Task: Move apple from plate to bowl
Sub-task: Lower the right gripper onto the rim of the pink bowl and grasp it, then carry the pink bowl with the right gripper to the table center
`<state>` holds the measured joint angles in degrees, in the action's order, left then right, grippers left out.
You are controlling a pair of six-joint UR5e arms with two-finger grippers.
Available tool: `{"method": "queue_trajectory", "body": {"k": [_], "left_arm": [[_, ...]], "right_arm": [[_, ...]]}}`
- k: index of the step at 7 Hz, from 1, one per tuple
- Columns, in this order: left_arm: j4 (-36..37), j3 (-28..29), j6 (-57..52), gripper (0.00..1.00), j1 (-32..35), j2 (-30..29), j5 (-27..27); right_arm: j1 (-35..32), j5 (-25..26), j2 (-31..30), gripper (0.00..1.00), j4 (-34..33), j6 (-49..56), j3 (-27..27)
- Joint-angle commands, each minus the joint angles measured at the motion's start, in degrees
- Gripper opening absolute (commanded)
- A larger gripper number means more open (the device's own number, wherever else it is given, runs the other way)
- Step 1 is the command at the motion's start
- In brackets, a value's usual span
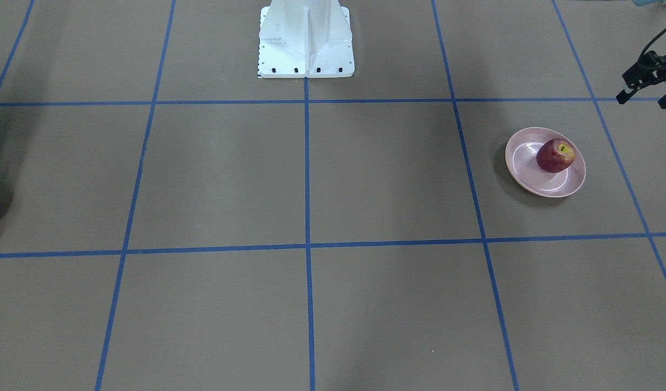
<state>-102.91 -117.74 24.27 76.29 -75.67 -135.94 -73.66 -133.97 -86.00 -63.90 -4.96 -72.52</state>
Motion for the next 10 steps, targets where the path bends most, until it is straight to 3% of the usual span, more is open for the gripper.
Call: {"method": "queue_trajectory", "body": {"k": [1,3,5,6,7,8,9,10], "left_arm": [[0.0,0.1,0.1,0.98,0.0,0.0,0.0],[0.0,-0.1,0.2,0.98,-0.1,0.0,0.0],[0.0,-0.5,1.2,0.98,-0.1,-0.1,-1.3],[0.0,-0.4,1.3,0.98,-0.1,-0.1,-1.4],[0.0,-0.4,1.3,0.98,-0.1,-0.1,-1.4],[0.0,-0.4,1.3,0.98,-0.2,-0.2,-1.4],[0.0,-0.3,1.4,0.98,-0.3,-0.3,-1.4],[0.1,0.1,1.4,0.98,-0.4,-0.7,-1.4]], "right_arm": [[-0.2,-0.8,0.0,0.00,0.0,0.0,-0.9],[-0.6,-0.7,-0.7,0.00,-0.8,-0.8,-6.5],[0.3,-7.5,-0.1,0.00,-0.6,-19.8,-14.0],[6.0,-7.0,0.0,0.00,-0.8,-30.4,-20.4],[11.4,-5.2,4.5,0.00,-0.9,-43.3,-23.3],[18.5,-0.9,13.3,0.00,-0.9,-61.3,-23.4],[27.8,9.0,21.1,0.00,-2.2,-73.8,-22.8],[33.1,15.2,25.9,0.00,-5.0,-78.9,-22.2]]}}
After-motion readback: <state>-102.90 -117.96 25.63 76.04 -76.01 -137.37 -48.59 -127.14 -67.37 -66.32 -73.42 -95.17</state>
